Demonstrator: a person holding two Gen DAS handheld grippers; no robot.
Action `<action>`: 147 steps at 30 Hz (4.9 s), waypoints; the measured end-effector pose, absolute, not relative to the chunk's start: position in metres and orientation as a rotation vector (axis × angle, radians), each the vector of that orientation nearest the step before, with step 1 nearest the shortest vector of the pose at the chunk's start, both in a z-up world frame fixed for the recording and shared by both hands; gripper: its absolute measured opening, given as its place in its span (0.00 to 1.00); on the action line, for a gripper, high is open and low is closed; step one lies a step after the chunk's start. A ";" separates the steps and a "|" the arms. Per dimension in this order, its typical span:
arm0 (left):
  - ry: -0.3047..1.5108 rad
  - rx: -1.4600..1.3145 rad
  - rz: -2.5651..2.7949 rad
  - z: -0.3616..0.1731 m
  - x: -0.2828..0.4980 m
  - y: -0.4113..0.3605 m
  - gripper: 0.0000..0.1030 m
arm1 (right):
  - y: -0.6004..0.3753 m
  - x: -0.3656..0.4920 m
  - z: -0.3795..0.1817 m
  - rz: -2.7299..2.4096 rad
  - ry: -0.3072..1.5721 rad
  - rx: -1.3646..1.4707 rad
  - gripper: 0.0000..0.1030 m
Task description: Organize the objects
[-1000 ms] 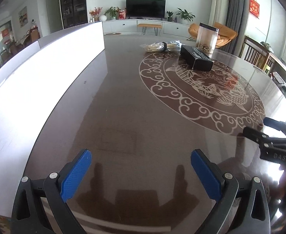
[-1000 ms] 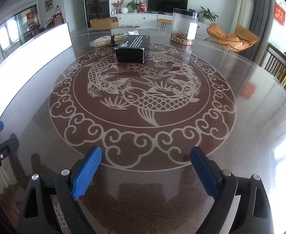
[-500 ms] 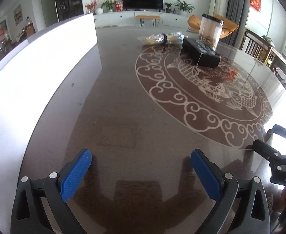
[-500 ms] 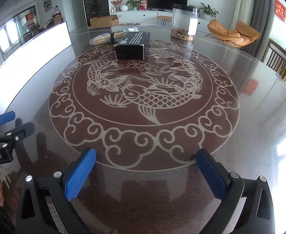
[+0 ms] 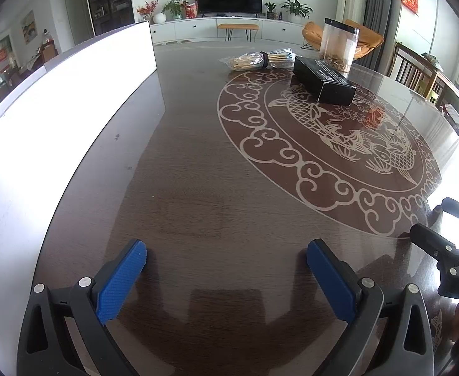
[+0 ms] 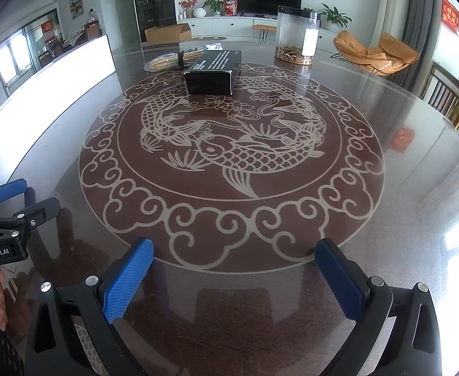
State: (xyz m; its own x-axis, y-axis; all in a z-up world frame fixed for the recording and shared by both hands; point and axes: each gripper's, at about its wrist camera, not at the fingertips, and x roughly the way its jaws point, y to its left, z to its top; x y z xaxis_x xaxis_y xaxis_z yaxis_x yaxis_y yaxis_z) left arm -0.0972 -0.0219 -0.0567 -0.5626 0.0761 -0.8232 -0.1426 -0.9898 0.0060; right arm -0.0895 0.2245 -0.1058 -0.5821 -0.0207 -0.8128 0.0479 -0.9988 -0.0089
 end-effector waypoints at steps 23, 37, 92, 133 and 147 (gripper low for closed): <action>0.144 -1.374 2.626 -0.056 -0.102 -0.022 1.00 | 0.224 -0.091 -0.104 -2.740 0.060 1.435 1.00; 0.144 -1.374 2.626 -0.057 -0.102 -0.022 1.00 | 0.210 -0.229 -0.070 -2.831 0.019 1.336 1.00; 0.810 -1.221 2.327 -0.039 -0.295 0.071 1.00 | 0.277 -0.111 -0.099 -2.835 0.012 1.430 0.93; 0.263 -1.322 2.483 -0.057 -0.147 -0.004 0.29 | 0.287 -0.157 -0.094 -2.591 0.053 1.655 0.86; -0.380 -1.042 2.721 0.052 -0.104 -0.121 0.27 | 0.189 -0.190 -0.008 -2.487 0.047 1.442 0.57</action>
State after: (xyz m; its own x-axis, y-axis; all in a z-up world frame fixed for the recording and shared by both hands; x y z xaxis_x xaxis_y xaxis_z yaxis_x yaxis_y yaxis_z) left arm -0.1041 -0.1211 0.0520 -0.7306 0.2779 -0.6237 -0.0965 -0.9463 -0.3086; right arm -0.1904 0.1891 -0.0076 -0.4707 -0.2112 -0.8566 0.2436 -0.9643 0.1039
